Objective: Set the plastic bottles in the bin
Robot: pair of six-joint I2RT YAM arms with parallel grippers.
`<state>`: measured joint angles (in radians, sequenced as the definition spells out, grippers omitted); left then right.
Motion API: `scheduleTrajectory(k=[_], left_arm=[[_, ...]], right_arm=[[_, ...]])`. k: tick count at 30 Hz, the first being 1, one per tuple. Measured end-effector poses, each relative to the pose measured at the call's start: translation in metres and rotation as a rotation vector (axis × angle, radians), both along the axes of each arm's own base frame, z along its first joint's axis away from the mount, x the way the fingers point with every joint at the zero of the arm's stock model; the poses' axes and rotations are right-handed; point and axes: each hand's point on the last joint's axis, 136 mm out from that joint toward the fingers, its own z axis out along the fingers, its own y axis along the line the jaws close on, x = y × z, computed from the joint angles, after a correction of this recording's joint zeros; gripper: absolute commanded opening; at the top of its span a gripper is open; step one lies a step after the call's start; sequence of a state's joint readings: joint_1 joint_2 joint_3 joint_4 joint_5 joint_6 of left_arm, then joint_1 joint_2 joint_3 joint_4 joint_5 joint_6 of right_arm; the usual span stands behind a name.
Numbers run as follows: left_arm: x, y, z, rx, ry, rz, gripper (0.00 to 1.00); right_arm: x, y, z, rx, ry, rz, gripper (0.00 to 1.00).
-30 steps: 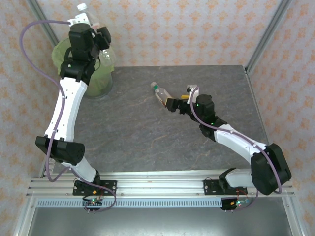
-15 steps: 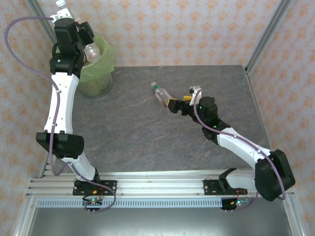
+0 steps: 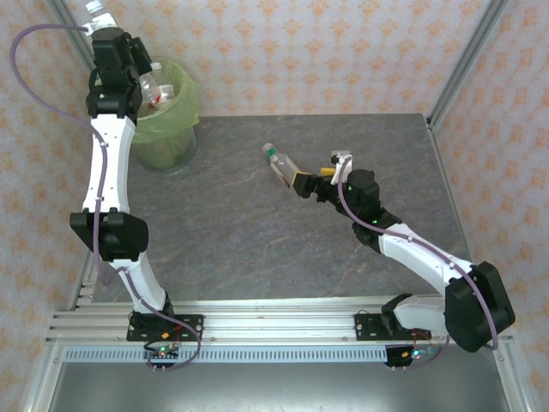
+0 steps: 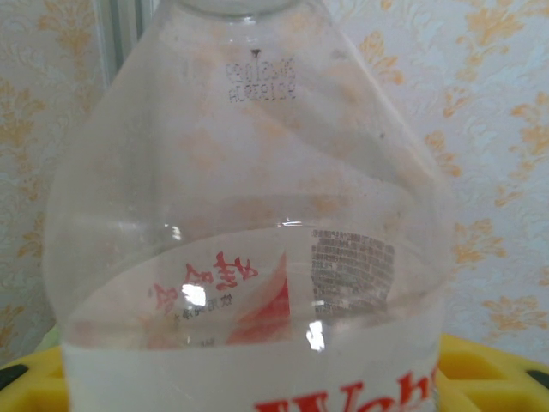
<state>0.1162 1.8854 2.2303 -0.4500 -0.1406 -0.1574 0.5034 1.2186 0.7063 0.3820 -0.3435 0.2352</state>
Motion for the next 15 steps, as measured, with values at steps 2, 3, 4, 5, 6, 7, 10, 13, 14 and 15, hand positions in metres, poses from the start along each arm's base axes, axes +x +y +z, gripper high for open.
scheduleTrajectory(k=[2, 3, 4, 5, 6, 7, 10, 13, 14, 15], left_arm=[[0.007, 0.006, -0.006, 0.008, 0.017, 0.008, 0.58], [0.010, 0.010, -0.006, 0.012, 0.019, 0.013, 0.58], [0.014, 0.014, -0.006, 0.019, 0.019, 0.022, 0.58], [0.018, 0.019, -0.006, 0.027, 0.019, 0.031, 0.58], [0.022, 0.023, -0.006, 0.032, 0.020, 0.039, 0.58], [0.025, 0.027, -0.007, 0.039, 0.021, 0.051, 0.58], [0.035, 0.037, -0.013, 0.061, 0.035, 0.079, 0.59], [0.045, 0.044, -0.025, 0.080, 0.061, 0.106, 0.60], [0.048, 0.046, -0.030, 0.083, 0.072, 0.112, 0.61], [0.050, 0.047, -0.036, 0.083, 0.083, 0.118, 0.61]], right_arm=[[0.000, -0.001, 0.001, 0.001, -0.002, -0.002, 0.99], [0.000, -0.001, 0.001, 0.001, -0.003, -0.003, 0.99], [-0.001, -0.001, 0.001, 0.001, -0.004, -0.003, 0.99], [-0.001, -0.001, 0.001, 0.001, -0.004, -0.004, 0.99], [-0.001, -0.002, 0.000, 0.000, -0.003, -0.006, 0.99], [-0.001, -0.002, -0.001, -0.001, -0.001, -0.007, 0.99], [-0.005, -0.005, -0.002, -0.003, 0.000, -0.012, 0.99], [-0.007, -0.008, 0.002, 0.001, -0.012, -0.022, 0.99], [-0.007, -0.009, 0.004, 0.002, -0.017, -0.024, 0.99], [-0.008, -0.010, 0.005, 0.003, -0.020, -0.029, 0.99]])
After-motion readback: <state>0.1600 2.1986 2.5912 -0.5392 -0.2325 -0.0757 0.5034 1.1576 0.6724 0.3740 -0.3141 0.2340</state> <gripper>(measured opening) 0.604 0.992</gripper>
